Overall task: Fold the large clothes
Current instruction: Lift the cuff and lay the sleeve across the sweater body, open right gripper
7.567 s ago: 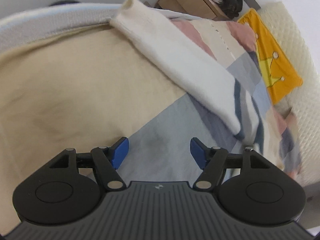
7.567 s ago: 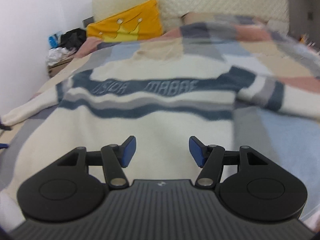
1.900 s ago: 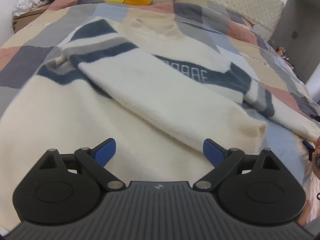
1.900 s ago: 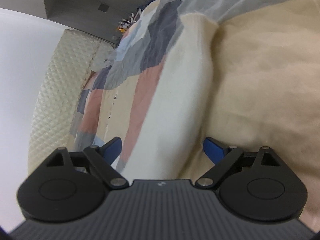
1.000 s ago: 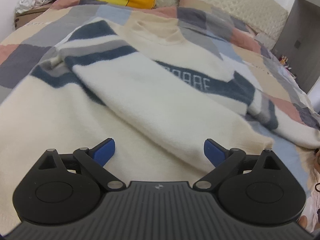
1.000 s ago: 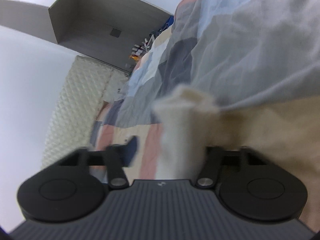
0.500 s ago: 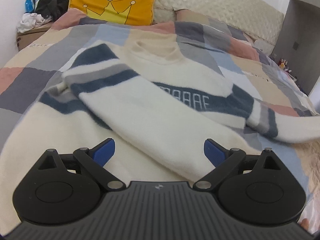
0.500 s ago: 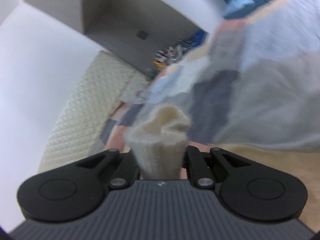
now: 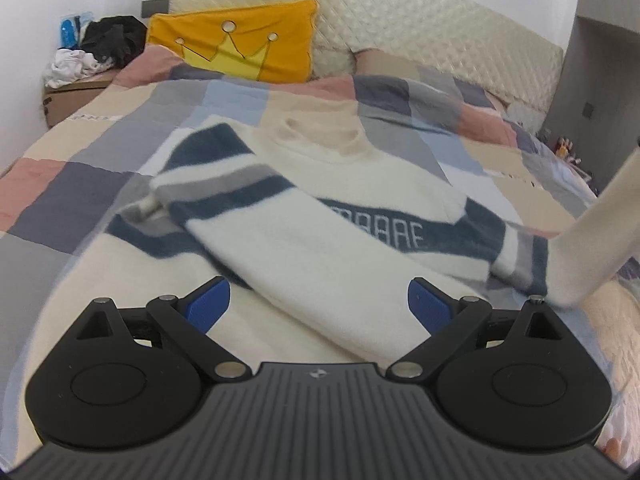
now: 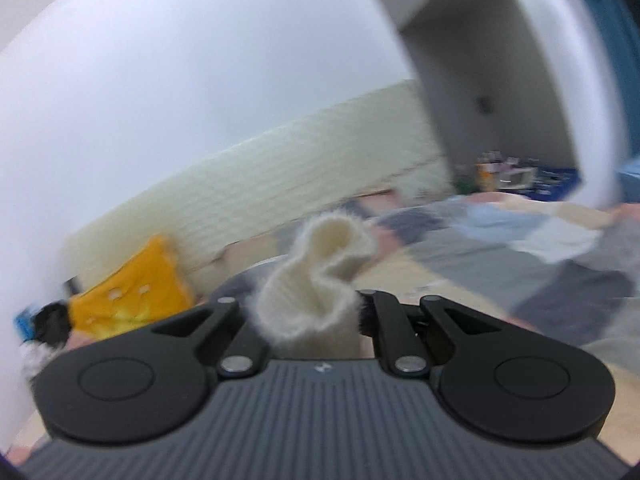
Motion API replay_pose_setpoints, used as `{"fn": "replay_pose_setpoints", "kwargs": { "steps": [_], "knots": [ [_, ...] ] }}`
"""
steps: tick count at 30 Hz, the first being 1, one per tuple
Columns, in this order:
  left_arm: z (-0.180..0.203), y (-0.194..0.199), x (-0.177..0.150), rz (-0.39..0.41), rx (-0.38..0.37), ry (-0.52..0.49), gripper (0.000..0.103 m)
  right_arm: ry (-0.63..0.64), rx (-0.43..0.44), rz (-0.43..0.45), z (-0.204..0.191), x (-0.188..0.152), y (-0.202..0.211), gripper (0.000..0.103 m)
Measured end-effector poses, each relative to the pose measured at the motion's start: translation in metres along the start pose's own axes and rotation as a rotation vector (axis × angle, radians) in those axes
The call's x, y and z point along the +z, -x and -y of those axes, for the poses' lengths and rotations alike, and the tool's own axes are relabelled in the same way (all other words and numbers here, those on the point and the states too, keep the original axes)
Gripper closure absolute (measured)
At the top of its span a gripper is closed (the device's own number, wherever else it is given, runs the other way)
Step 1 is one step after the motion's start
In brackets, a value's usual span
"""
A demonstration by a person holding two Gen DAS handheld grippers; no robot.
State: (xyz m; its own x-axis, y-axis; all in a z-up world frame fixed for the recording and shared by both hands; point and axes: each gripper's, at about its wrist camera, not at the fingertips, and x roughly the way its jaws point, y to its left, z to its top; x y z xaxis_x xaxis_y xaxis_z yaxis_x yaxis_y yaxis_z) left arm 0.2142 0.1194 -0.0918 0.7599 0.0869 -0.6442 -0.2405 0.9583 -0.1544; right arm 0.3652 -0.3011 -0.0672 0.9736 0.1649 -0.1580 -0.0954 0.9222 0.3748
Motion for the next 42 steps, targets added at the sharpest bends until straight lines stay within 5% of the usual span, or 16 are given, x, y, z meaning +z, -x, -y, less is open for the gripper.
{"fn": "replay_pose_setpoints", "kwargs": {
  "steps": [8,18,28,42],
  "knots": [
    [-0.034,0.021,0.007,0.068,0.09,0.031,0.005,0.08,0.204,-0.011,-0.132,0.011,0.016,0.093],
    [-0.103,0.052,0.016,0.138,0.067,0.212,0.005,0.247,0.429,-0.042,-0.27,-0.008,0.055,0.093],
    [-0.191,0.094,0.011,0.222,0.137,0.414,0.005,0.348,0.579,-0.216,-0.357,-0.122,0.051,0.093],
    [-0.209,0.059,0.008,0.168,0.113,0.461,0.005,0.334,0.623,-0.587,-0.359,-0.282,0.042,0.092]
  ]
}}
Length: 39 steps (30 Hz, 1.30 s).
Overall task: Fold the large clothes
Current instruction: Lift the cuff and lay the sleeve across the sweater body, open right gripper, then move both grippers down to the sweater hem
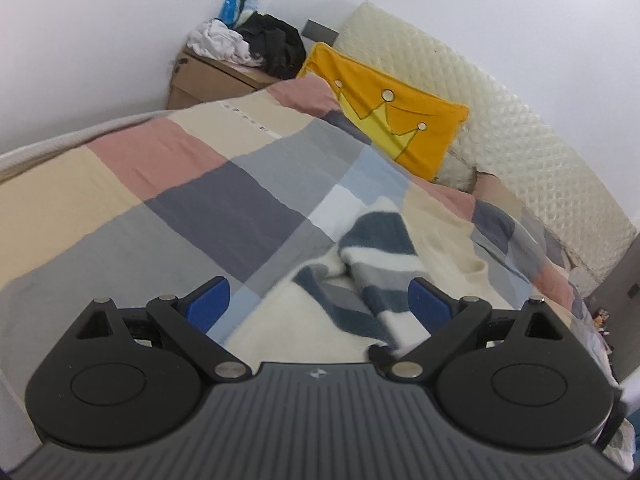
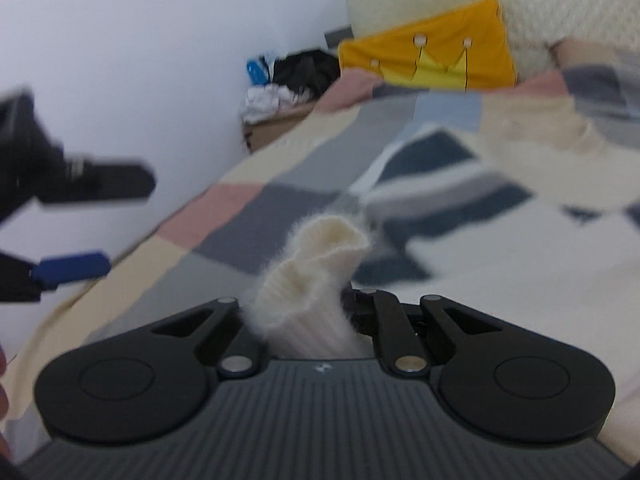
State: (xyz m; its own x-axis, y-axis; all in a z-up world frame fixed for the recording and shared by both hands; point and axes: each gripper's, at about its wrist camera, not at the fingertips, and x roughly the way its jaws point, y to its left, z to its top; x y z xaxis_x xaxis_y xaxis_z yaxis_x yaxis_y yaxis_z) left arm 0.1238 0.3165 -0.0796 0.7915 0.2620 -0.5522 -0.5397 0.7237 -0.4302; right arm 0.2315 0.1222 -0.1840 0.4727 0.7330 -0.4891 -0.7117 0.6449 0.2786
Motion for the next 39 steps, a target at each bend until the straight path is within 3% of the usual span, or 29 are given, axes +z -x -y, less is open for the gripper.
{"fn": "replay_pose_setpoints", "kwargs": {
  "steps": [4,5,8,10,16,21,28,30,32,33,36,39],
  "knots": [
    [0.0,-0.02,-0.003,-0.048,0.009,0.017,0.005,-0.024,0.021,-0.042,0.0,0.0,-0.006,0.088],
    [0.001,-0.022,-0.003,-0.054,0.015,0.017,0.005,-0.023,0.031,-0.053,0.001,0.001,-0.01,0.081],
    [0.0,-0.027,-0.005,-0.067,-0.003,0.026,0.005,-0.016,0.059,-0.095,0.003,0.004,-0.008,0.041],
    [0.001,-0.027,-0.006,-0.075,-0.014,0.033,0.005,-0.017,0.053,-0.122,0.004,0.001,0.0,0.033],
    [0.011,-0.032,-0.015,-0.113,-0.059,0.035,0.006,0.005,0.078,-0.162,0.016,-0.004,0.034,0.033],
    [0.023,-0.037,-0.025,-0.147,-0.069,0.011,0.006,-0.002,0.045,-0.137,0.037,0.002,0.07,0.033],
    [0.042,-0.057,-0.042,-0.217,-0.03,-0.039,0.007,0.05,-0.13,-0.032,0.064,-0.001,0.108,0.033],
    [0.046,-0.064,-0.045,-0.237,-0.025,-0.05,0.007,0.001,-0.18,-0.031,0.075,-0.005,0.113,0.033],
    [0.048,-0.071,-0.047,-0.249,-0.011,-0.053,0.007,-0.113,-0.256,-0.06,0.088,-0.008,0.114,0.032],
    [0.049,-0.074,-0.048,-0.254,-0.001,-0.058,0.007,-0.18,-0.252,-0.064,0.096,-0.012,0.116,0.032],
    [0.055,-0.083,-0.053,-0.272,0.027,-0.085,0.007,-0.273,-0.286,-0.081,0.114,-0.02,0.118,0.041],
    [0.064,-0.086,-0.059,-0.286,0.027,-0.133,0.02,-0.29,-0.344,-0.071,0.127,-0.022,0.119,0.048]
  ]
}}
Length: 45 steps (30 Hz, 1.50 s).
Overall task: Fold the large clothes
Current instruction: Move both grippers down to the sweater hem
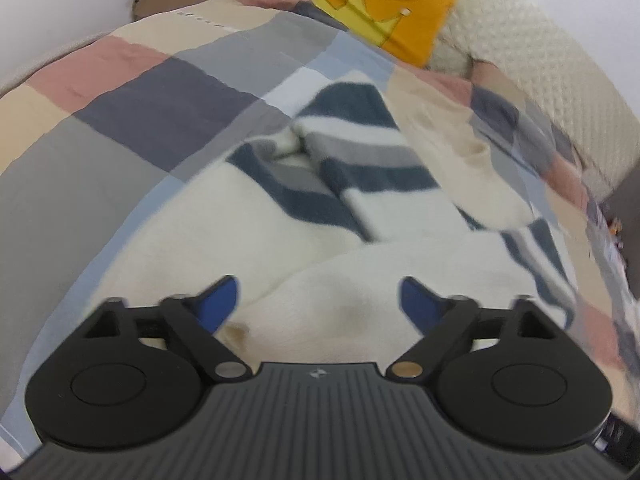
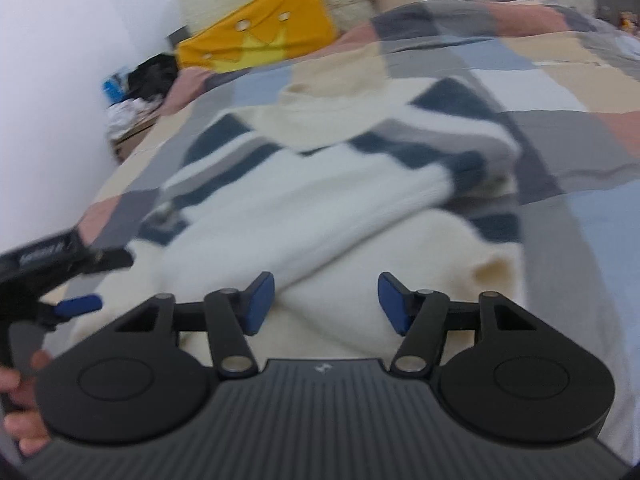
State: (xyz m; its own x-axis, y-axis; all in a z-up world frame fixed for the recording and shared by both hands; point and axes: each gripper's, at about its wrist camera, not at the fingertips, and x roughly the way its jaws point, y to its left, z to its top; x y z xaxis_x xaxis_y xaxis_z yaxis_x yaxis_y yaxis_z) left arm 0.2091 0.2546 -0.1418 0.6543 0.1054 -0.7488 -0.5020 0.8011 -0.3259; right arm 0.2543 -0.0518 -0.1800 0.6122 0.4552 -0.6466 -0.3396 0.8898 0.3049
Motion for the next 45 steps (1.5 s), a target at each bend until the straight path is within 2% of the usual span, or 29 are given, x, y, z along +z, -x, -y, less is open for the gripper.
{"fn": "replay_pose_setpoints", "kwargs": {
  "steps": [1,3,5,9,11,16,28,37,40,43,45],
  "knots": [
    [0.004,0.0,-0.001,0.0,-0.005,-0.02,0.023,-0.021,-0.02,-0.004,0.005,0.001,-0.001,0.051],
    [0.012,-0.001,-0.004,0.002,-0.007,-0.051,0.036,-0.062,-0.054,-0.01,0.014,0.003,-0.003,0.057],
    [0.018,-0.003,-0.007,-0.004,0.0,-0.077,0.044,-0.065,-0.098,-0.018,0.02,0.003,-0.003,0.058],
    [0.02,-0.016,-0.015,-0.039,0.043,-0.113,0.063,-0.094,-0.098,-0.052,0.032,0.004,-0.009,0.059],
    [0.015,-0.028,-0.023,-0.083,0.09,-0.105,0.067,-0.095,-0.105,-0.078,0.034,0.002,-0.015,0.059],
    [0.007,-0.034,-0.024,-0.09,0.1,-0.057,0.068,-0.138,-0.106,-0.141,0.042,-0.001,-0.032,0.059],
    [0.008,-0.025,-0.028,-0.07,0.109,-0.037,0.068,-0.112,-0.069,-0.142,0.047,-0.002,-0.027,0.058],
    [-0.004,0.007,-0.017,-0.053,0.053,0.039,0.066,-0.195,0.049,-0.179,0.071,0.009,0.004,0.053],
    [-0.011,0.029,-0.009,-0.025,0.069,0.035,0.065,-0.238,0.063,-0.183,0.082,0.009,0.02,0.051],
    [-0.022,0.047,-0.006,-0.02,0.076,0.049,0.059,-0.259,0.053,-0.161,0.09,0.005,0.034,0.042],
    [-0.029,0.057,-0.008,-0.023,0.083,0.057,0.055,-0.292,0.036,-0.149,0.096,-0.002,0.042,0.03]
  ]
}}
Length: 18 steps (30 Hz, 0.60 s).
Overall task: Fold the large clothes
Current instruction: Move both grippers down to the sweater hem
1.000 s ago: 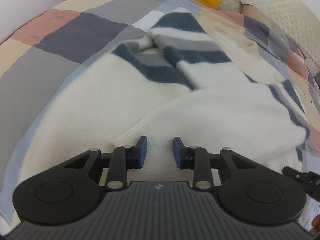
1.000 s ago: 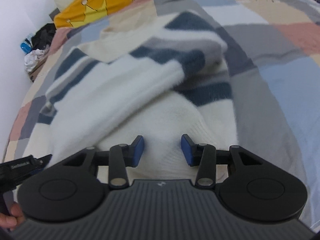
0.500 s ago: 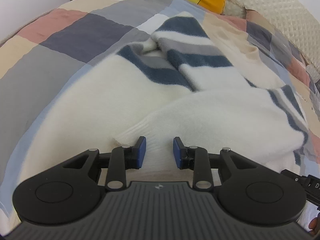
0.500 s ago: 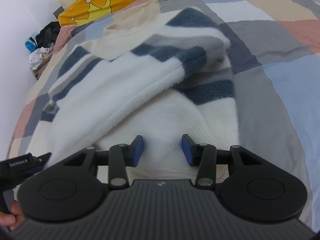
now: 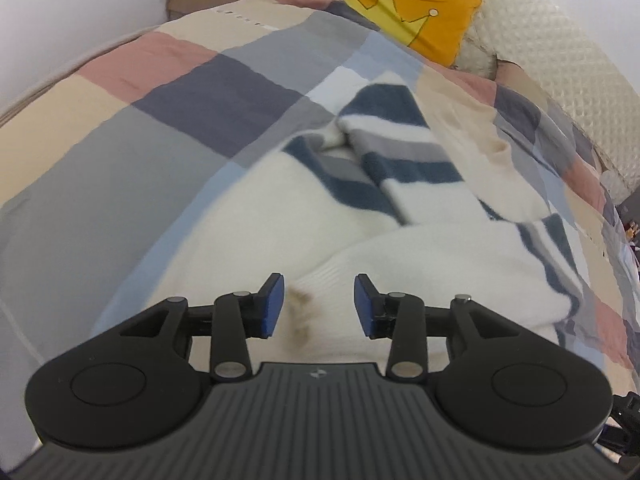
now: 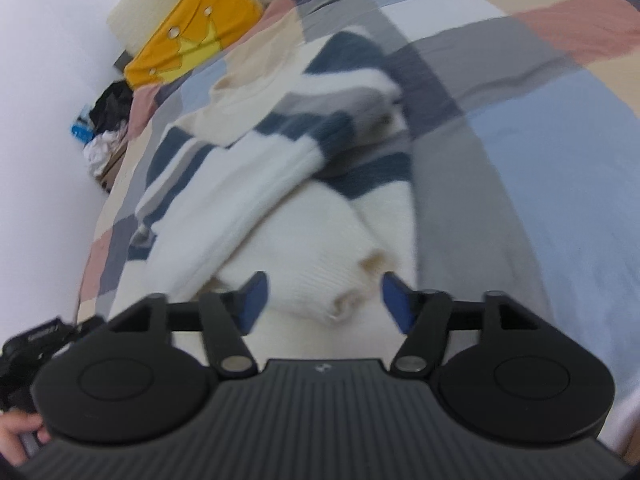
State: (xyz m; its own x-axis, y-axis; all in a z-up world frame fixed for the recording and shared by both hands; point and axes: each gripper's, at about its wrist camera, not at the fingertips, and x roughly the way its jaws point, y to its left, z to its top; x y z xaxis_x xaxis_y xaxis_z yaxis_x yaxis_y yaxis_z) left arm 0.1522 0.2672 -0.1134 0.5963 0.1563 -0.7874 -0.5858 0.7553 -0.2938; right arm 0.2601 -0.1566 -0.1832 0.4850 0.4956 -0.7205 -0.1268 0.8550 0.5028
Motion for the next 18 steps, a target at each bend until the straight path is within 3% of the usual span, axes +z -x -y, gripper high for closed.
{"fn": "replay_pose_setpoints", "kwargs": {
  "steps": [8,13,18],
  "knots": [
    [-0.044,0.027,0.006,-0.07,-0.024,0.135,0.043,-0.181,-0.037,-0.04,0.035,-0.021,0.007,0.027],
    [-0.055,0.047,0.021,-0.03,-0.063,0.111,0.043,-0.281,-0.046,-0.075,0.049,-0.034,0.004,0.028],
    [-0.067,0.059,0.038,-0.033,-0.013,0.059,0.043,-0.329,-0.025,-0.114,0.054,-0.039,0.0,0.028]
  ]
}}
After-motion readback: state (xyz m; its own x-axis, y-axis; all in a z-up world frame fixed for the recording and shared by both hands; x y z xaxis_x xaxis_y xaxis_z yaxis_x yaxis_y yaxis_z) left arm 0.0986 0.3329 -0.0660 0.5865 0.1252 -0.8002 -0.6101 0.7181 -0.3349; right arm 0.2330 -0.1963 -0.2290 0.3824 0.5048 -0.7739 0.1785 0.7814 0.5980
